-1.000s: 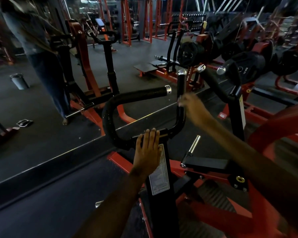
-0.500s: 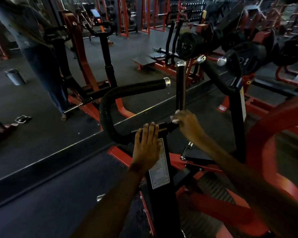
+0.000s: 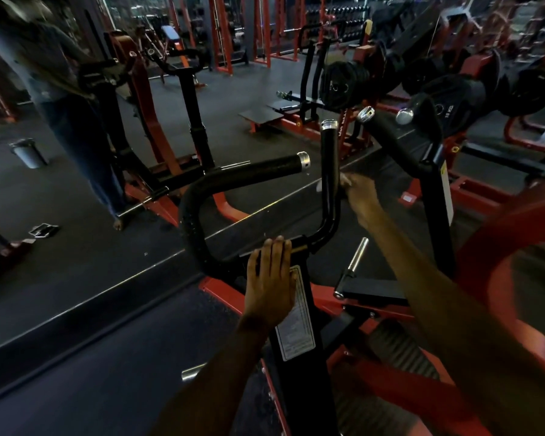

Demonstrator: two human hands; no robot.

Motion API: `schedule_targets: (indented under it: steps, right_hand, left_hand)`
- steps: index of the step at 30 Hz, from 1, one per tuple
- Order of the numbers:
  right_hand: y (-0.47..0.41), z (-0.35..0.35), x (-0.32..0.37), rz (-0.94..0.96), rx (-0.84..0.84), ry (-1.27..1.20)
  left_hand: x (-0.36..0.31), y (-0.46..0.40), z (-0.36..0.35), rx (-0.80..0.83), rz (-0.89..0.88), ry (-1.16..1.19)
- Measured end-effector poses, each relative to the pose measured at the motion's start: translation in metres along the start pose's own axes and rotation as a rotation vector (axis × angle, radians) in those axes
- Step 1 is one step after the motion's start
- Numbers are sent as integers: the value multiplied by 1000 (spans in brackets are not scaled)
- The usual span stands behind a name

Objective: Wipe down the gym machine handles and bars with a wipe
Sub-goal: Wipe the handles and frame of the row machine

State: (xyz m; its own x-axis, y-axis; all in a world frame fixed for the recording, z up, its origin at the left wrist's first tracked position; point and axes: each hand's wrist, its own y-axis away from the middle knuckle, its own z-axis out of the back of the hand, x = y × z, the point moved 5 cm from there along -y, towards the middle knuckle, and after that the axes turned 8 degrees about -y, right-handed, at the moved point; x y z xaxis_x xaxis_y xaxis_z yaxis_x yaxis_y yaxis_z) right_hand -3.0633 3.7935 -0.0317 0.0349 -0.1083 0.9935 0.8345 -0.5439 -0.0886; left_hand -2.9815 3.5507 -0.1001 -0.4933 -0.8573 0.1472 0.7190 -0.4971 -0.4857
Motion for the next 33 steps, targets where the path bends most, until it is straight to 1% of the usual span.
schedule_targets:
  steps: [2, 3, 4, 5, 6, 8, 10, 13, 16, 19, 22, 24, 26, 29, 31, 32, 33]
  right_hand:
    - [45, -8, -40, -184, 128, -199]
    - [61, -11, -51, -241, 181, -318]
    - [67, -11, -50, -258, 211, -404]
    - [60, -11, -40, -223, 206, -437]
    - [43, -10, -25, -179, 169, -437]
    - [4, -6, 14, -106, 35, -370]
    - [-25, -8, 48, -54, -36, -361]
    - [-35, -11, 59, -28, -48, -477]
    - [-5, -13, 35, -110, -12, -582]
    - [39, -9, -7, -195, 27, -591]
    - [60, -5, -26, -221, -28, -665]
    - [65, -5, -28, -266, -59, -655]
    - [76, -7, -33, -316, -50, -642]
    - [122, -18, -56, -459, 2, -641]
    - [151, -25, -62, -540, 45, -702]
    - [157, -22, -58, -511, 34, -740]
    - [156, -15, -50, -452, -30, -722]
  left_hand:
    - [-1, 0, 0, -5, -10, -4]
    - [-1, 1, 1, -7, -19, -8]
    - [-2, 1, 1, -17, -21, -9]
    - [-1, 0, 2, -21, -19, -10]
    - [-2, -1, 2, -30, -19, -10]
    - [-3, -1, 5, -32, -17, 1]
    - [-2, 0, 6, -26, -7, 15]
    - [-1, -1, 6, 10, 0, 20]
    - [-1, 1, 2, 9, -5, 19]
    - [-1, 1, 0, 20, -4, 26]
    - [0, 1, 0, 21, -7, 28]
    - [0, 1, 1, 27, -8, 44]
    - [-1, 2, 2, 27, -10, 51]
    - [0, 2, 2, 4, -8, 59]
    - [0, 2, 3, -11, -6, 57]
    - [-1, 2, 3, -17, -10, 57]
    - [-1, 2, 3, -21, -14, 52]
